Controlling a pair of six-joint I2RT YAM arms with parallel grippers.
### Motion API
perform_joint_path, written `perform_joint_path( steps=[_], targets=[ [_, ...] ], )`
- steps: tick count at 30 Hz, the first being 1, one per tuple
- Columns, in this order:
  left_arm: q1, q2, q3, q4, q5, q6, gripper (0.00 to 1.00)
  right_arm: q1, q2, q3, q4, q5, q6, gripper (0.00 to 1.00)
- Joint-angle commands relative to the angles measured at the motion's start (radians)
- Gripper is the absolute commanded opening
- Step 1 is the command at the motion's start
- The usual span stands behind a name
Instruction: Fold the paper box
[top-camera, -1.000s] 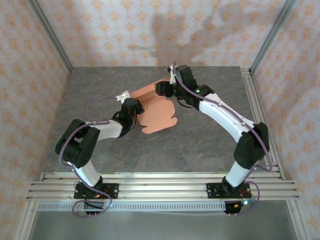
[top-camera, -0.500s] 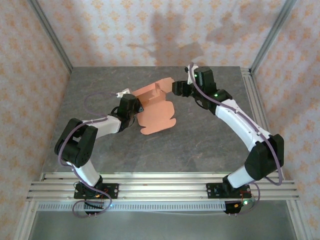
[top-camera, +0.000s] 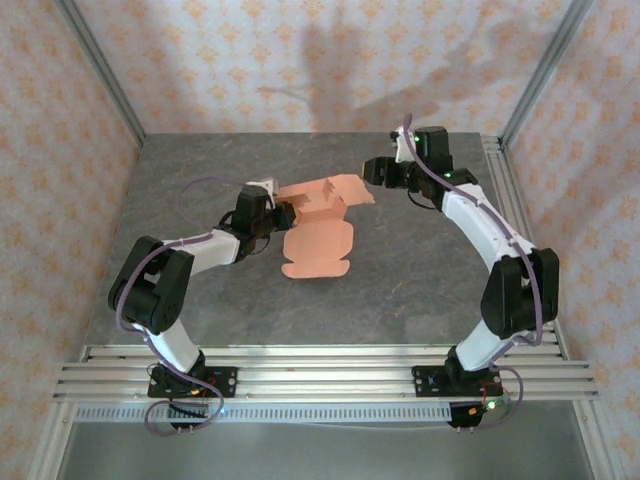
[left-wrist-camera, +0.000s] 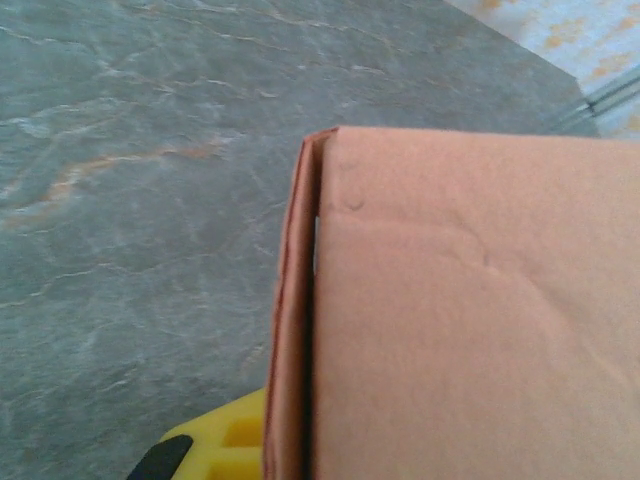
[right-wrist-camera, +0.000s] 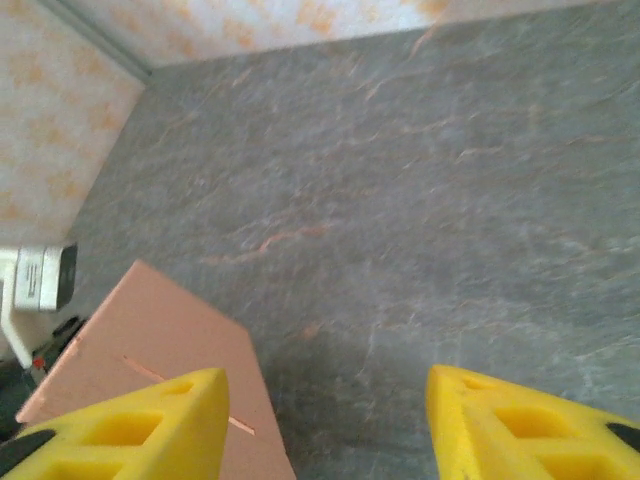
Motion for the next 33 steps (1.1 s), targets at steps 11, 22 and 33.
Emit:
perform_joint_path(
  steps=[11, 22, 33],
  targets=[
    [0.006, 0.032, 0.086, 0.002, 0.031, -0.006, 0.00, 0.142, 0.034, 0.062, -0.139, -0.107, -0.197, 0.43],
    [0.006, 0.052, 0.110, -0.043, 0.023, -0.048, 0.00, 0.194, 0.015, 0.001, -0.055, 0.066, -0.197, 0.44],
    [0.004, 0.062, 0.113, -0.033, 0.044, -0.056, 0.00, 0.272, 0.032, 0.008, -0.049, 0.236, -0.263, 0.46]
  ],
)
